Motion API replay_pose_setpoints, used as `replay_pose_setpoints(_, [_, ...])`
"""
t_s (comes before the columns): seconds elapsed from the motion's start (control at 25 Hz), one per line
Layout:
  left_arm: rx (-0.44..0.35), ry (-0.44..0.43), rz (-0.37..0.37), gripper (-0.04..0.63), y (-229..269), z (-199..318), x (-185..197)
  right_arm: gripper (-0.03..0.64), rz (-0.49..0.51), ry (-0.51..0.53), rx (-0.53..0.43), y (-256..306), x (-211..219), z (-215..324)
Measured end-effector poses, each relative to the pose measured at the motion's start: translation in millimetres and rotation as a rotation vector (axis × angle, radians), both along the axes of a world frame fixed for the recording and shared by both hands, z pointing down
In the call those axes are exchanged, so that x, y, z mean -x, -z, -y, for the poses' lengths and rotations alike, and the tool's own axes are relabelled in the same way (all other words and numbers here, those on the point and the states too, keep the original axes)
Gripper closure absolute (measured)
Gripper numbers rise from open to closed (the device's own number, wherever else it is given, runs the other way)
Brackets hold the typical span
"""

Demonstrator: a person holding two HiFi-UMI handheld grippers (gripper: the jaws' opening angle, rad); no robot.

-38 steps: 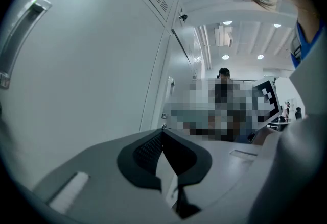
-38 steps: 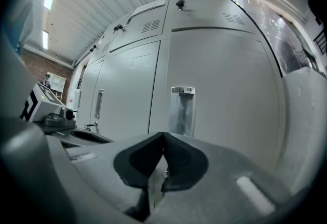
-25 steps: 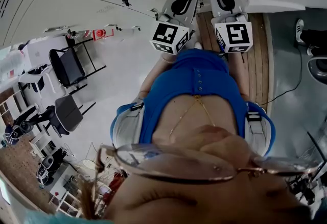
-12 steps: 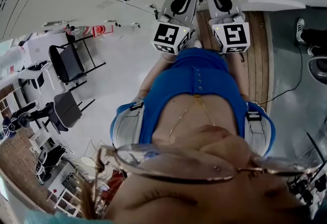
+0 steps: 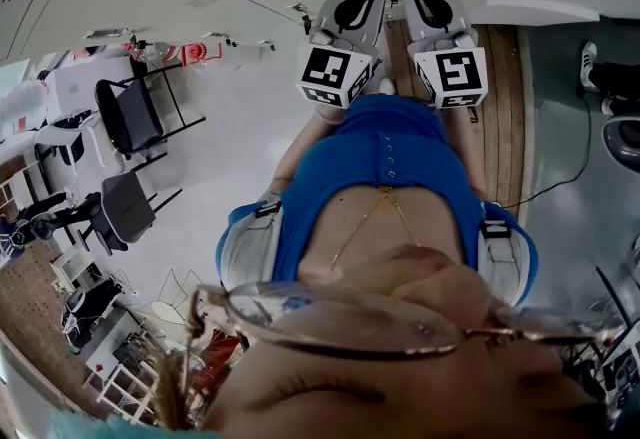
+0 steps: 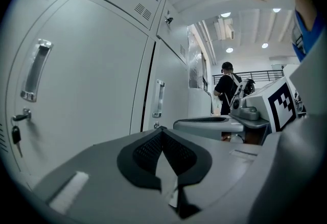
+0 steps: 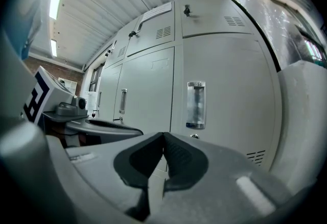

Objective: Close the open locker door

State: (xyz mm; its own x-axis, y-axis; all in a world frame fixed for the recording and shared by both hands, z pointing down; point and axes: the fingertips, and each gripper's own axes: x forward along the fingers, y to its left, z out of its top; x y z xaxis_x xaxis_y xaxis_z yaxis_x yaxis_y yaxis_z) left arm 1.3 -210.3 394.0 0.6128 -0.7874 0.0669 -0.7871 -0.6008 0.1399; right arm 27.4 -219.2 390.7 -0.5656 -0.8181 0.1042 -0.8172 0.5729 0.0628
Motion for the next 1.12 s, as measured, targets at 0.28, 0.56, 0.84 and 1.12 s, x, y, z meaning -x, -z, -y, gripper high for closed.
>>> replay_pose_setpoints(0.28, [0.003,0.013,0.007,0.607,-1,-6,-1,0.614,-0.001,0.018,0.002,-1,0,-8])
replay_pose_setpoints(0.56, [0.005,0.022,0.009,0.607,-2,-12,-2,0.614,-0.004,0.034,0.011,-3,0,-14])
replay_pose_setpoints(0.84, [0.004,0.031,0.010,0.607,-1,-17,-1,0.614,-0.009,0.044,0.006,-2,0,-18])
replay_pose_setpoints(1.12, [0.005,0.034,0.012,0.607,-1,-20,0,0.614,-0.014,0.053,0.014,-2,2,-23])
